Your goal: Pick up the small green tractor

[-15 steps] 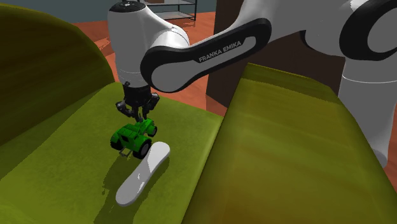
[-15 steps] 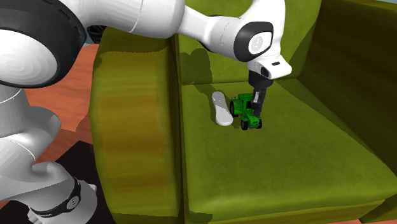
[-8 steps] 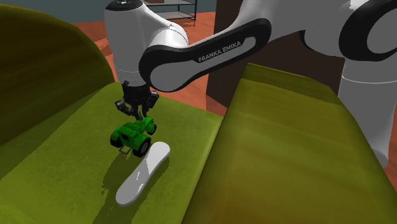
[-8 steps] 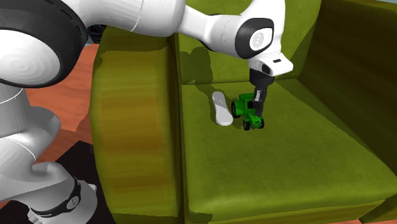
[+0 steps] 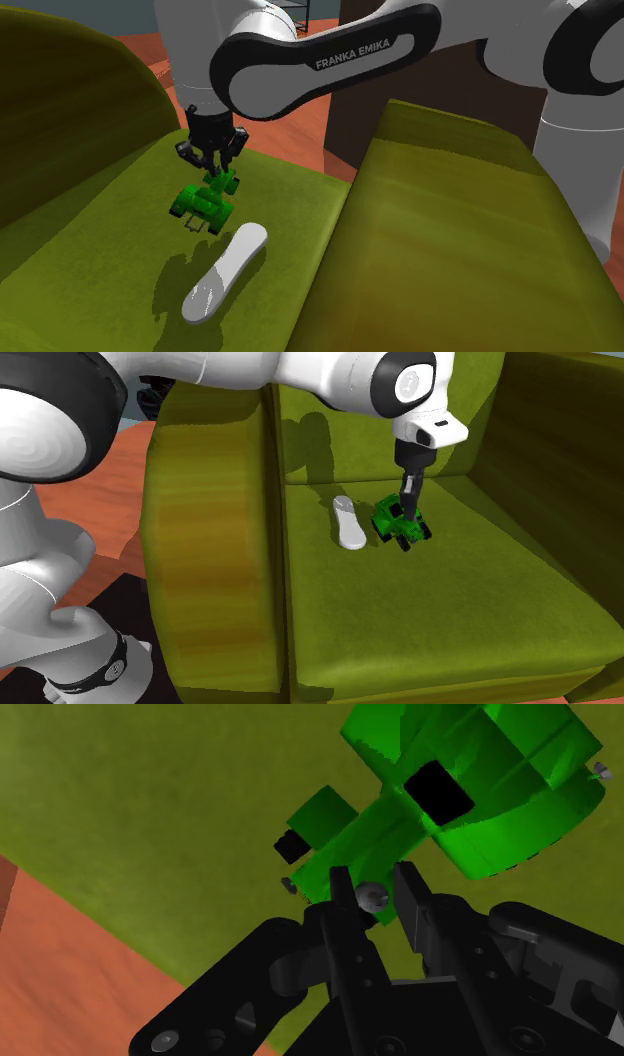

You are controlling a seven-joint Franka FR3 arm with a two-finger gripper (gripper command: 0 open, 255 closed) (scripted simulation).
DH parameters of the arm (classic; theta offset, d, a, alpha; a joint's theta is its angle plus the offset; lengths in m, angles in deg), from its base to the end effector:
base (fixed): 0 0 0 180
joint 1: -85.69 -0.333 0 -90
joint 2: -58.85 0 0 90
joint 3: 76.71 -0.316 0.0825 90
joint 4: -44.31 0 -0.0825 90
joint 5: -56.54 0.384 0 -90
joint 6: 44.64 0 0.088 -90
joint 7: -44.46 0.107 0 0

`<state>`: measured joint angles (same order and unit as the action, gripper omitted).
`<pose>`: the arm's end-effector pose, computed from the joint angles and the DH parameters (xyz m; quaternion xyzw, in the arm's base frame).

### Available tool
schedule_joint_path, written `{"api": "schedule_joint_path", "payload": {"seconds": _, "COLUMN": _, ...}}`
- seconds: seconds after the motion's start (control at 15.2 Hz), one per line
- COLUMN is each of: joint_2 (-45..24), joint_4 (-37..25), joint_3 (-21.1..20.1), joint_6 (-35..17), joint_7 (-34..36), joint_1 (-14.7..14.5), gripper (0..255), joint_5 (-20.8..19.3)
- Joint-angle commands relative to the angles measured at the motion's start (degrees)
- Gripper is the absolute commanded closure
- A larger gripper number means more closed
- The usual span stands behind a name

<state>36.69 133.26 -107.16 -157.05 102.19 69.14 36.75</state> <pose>0.5058 0.4414 0.4582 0.9955 -0.0536 0.0770 0.0091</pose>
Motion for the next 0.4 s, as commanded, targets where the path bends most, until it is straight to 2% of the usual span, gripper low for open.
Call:
{"api": "schedule_joint_path", "payload": {"seconds": 0.0, "joint_2": 0.3, "joint_4": -1.2, "joint_3": -0.1, "joint_6": 1.4, "joint_7": -0.3, "joint_1": -0.1, "gripper": 255, "joint_5": 0.3}}
{"api": "schedule_joint_path", "payload": {"seconds": 0.33, "joint_2": 0.6, "joint_4": -3.2, "joint_3": -0.3, "joint_6": 3.6, "joint_7": -0.8, "joint_1": -0.2, "gripper": 255, "joint_5": 0.6}}
